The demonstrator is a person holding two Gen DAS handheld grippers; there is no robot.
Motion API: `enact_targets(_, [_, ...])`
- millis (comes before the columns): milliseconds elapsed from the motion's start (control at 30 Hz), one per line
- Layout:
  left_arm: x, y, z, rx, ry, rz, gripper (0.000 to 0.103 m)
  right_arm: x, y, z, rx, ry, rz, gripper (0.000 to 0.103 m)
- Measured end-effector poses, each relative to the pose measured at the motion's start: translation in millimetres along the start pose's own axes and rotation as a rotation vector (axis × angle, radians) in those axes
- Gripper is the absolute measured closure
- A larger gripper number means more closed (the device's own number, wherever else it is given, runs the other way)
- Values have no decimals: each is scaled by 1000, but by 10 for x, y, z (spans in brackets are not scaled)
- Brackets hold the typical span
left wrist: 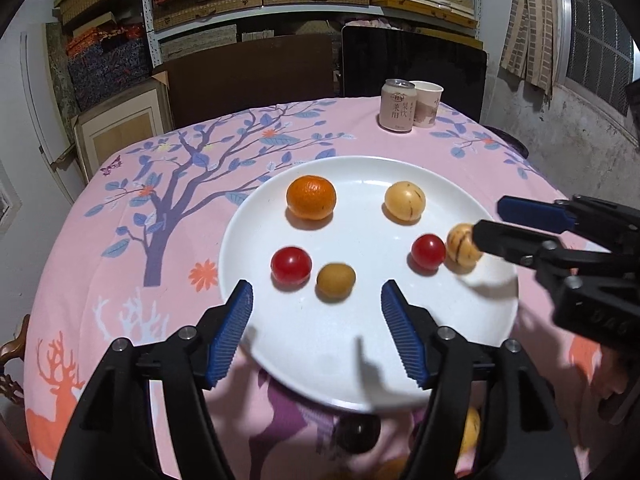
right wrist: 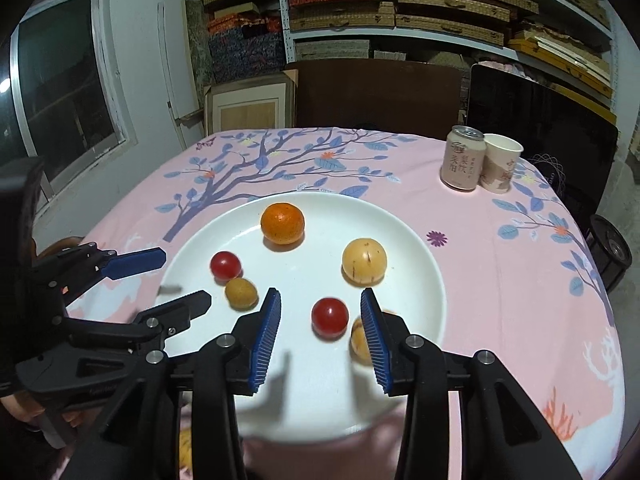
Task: Organize fruits
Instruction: 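Carry both fruits onto the white plate and open both tools, then grasp a red tomato with the left tool while the right tool grasps a small red tomato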
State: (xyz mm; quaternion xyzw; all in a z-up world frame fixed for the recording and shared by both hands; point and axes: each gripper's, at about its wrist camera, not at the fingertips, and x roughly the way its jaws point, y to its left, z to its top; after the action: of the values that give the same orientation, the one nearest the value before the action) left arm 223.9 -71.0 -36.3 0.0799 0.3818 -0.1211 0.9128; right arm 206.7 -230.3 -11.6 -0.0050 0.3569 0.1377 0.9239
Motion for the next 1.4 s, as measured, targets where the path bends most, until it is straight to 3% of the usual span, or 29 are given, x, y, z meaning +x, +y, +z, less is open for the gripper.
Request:
enact_targets(300, [-733, 41, -748, -7, 8, -26, 28, -787, 56, -819, 63, -13, 46, 48])
enact_targets(367, [-866, 66, -972, 2, 15, -23, 24, -842, 55, -1058, 78, -1, 37, 48])
enact_targets(600, [-922, 32, -1539, 44, 86, 12, 26, -895, 30, -1618, 175, 41, 64, 48])
enact_targets(767, [-819, 9, -1543, 30, 91, 2, 30, -964, 81, -1691, 154, 36, 49, 49])
enact_targets(933, [-789, -88, -1505, 66, 95, -13, 43, -899, 6, -1747, 181, 55, 59, 48])
enact_targets(1133, [-655, -189, -1496, 116, 143, -75, 68, -856, -39, -1754, 204, 69, 85, 48])
enact_targets(1400, [-544, -149, -1412, 90, 132, -109, 68, -882, -22, -1758, 190, 51, 104, 48])
